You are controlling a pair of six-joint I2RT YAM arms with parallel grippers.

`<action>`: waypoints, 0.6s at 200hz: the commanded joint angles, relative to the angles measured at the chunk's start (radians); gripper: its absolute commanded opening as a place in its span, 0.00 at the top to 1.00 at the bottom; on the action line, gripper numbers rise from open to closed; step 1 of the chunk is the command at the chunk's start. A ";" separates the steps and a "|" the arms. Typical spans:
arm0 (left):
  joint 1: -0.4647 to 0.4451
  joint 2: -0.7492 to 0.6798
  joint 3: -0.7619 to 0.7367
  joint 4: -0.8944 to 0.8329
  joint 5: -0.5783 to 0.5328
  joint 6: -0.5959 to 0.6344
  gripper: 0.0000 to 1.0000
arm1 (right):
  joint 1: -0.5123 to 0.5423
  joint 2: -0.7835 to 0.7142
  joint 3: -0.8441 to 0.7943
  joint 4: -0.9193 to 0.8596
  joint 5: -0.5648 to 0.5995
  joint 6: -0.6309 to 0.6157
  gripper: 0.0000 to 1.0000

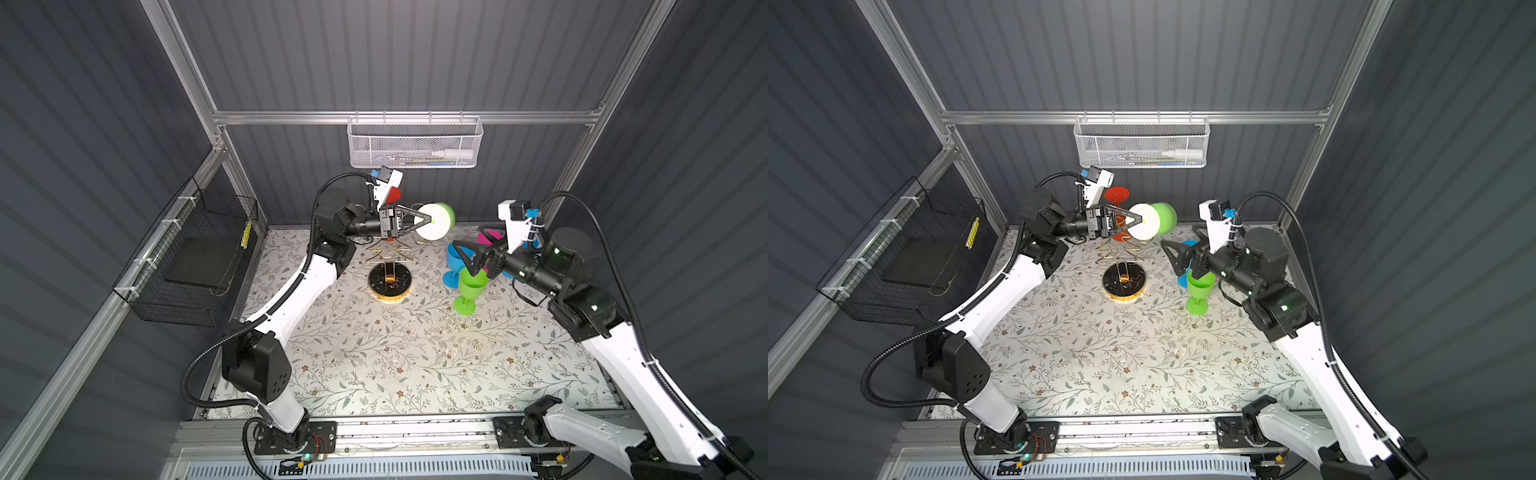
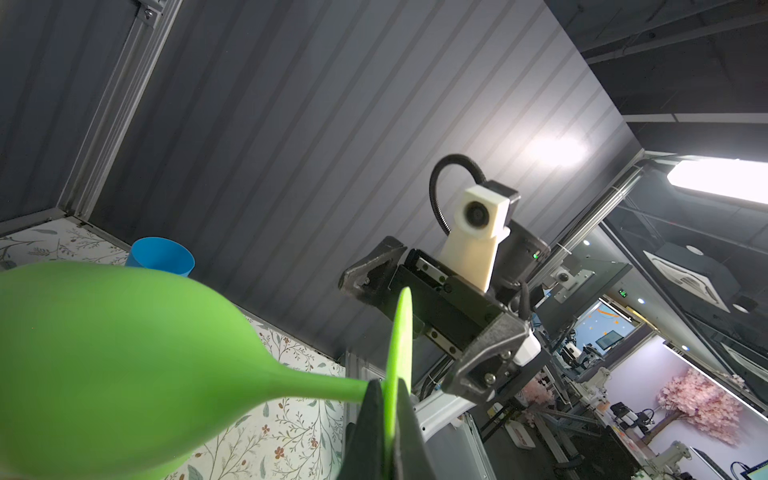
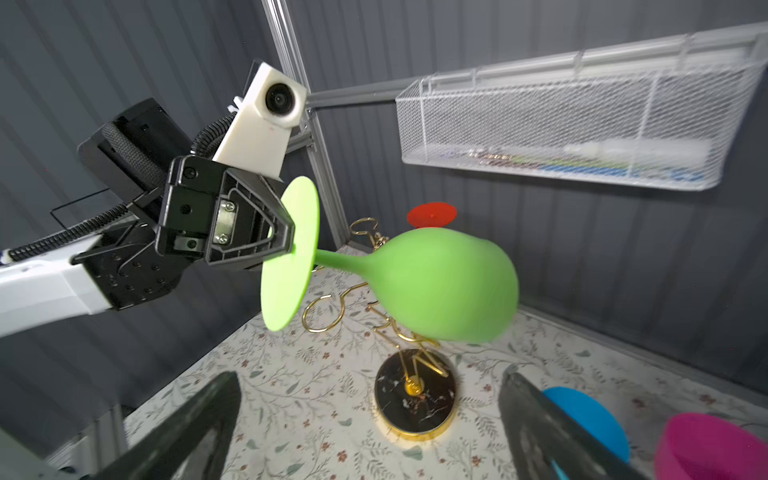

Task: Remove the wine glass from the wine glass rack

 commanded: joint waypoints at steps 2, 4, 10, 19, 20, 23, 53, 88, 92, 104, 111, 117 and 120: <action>-0.006 -0.022 0.035 -0.004 0.022 -0.050 1.00 | -0.002 -0.009 -0.080 0.140 0.094 -0.160 0.01; -0.006 -0.022 0.035 -0.002 0.022 -0.054 1.00 | -0.003 -0.009 -0.084 0.146 0.094 -0.166 0.01; -0.006 -0.024 0.034 0.007 0.025 -0.061 1.00 | -0.003 -0.005 -0.099 0.168 0.095 -0.183 0.01; -0.006 -0.026 0.032 0.014 0.029 -0.070 1.00 | -0.001 0.001 -0.120 0.206 0.091 -0.206 0.01; -0.006 -0.026 0.032 0.015 0.028 -0.072 1.00 | -0.002 0.002 -0.121 0.211 0.089 -0.209 0.01; -0.005 -0.027 0.031 0.017 0.029 -0.074 1.00 | -0.002 0.006 -0.128 0.223 0.085 -0.216 0.01; -0.006 -0.032 0.031 0.021 0.042 -0.092 1.00 | -0.001 0.049 -0.165 0.341 0.051 -0.286 0.01; -0.006 -0.030 0.035 0.028 0.062 -0.126 1.00 | -0.001 0.100 -0.183 0.441 0.030 -0.346 0.01; -0.006 -0.031 0.036 0.028 0.064 -0.129 1.00 | -0.001 0.108 -0.181 0.448 0.035 -0.346 0.01; -0.006 -0.034 0.035 0.027 0.067 -0.130 1.00 | -0.001 0.115 -0.178 0.471 0.046 -0.354 0.01; -0.006 -0.036 0.034 0.025 0.069 -0.130 1.00 | -0.001 0.149 -0.177 0.485 0.055 -0.356 0.01; -0.006 -0.038 0.034 0.025 0.070 -0.130 1.00 | -0.001 0.158 -0.177 0.496 0.062 -0.359 0.01; -0.006 -0.038 0.034 0.023 0.070 -0.130 1.00 | -0.002 0.162 -0.177 0.502 0.064 -0.362 0.01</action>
